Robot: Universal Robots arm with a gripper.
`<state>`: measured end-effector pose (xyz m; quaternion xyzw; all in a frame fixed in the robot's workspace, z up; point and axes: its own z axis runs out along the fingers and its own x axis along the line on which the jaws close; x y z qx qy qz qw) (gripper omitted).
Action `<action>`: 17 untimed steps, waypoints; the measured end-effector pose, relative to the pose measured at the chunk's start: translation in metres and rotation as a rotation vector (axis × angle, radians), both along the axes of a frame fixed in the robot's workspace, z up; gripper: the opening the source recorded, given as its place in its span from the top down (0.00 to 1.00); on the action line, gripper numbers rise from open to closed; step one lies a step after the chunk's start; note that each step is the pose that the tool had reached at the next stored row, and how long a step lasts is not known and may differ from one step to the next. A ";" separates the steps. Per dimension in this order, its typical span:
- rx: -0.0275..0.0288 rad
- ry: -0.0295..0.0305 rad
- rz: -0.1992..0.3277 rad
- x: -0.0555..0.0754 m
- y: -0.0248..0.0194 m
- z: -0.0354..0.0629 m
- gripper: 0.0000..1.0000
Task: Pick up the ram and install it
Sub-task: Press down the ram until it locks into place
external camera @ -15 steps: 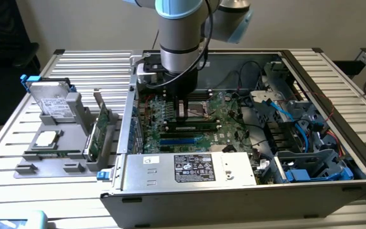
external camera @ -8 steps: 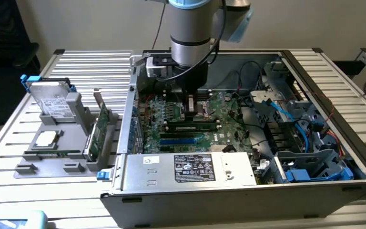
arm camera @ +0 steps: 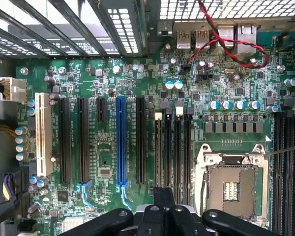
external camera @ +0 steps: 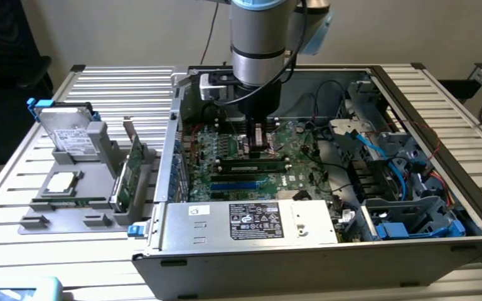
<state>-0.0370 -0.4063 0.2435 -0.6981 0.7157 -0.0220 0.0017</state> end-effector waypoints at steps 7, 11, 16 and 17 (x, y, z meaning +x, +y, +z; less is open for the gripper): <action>0.0001 0.0000 0.000 0.001 -0.0001 0.0000 0.89; 0.0001 0.0000 0.000 0.001 -0.0001 0.0000 0.89; 0.0001 0.0000 -0.058 0.001 -0.0001 0.0000 0.89; 0.0001 0.0000 -0.073 0.001 -0.0001 0.0000 0.89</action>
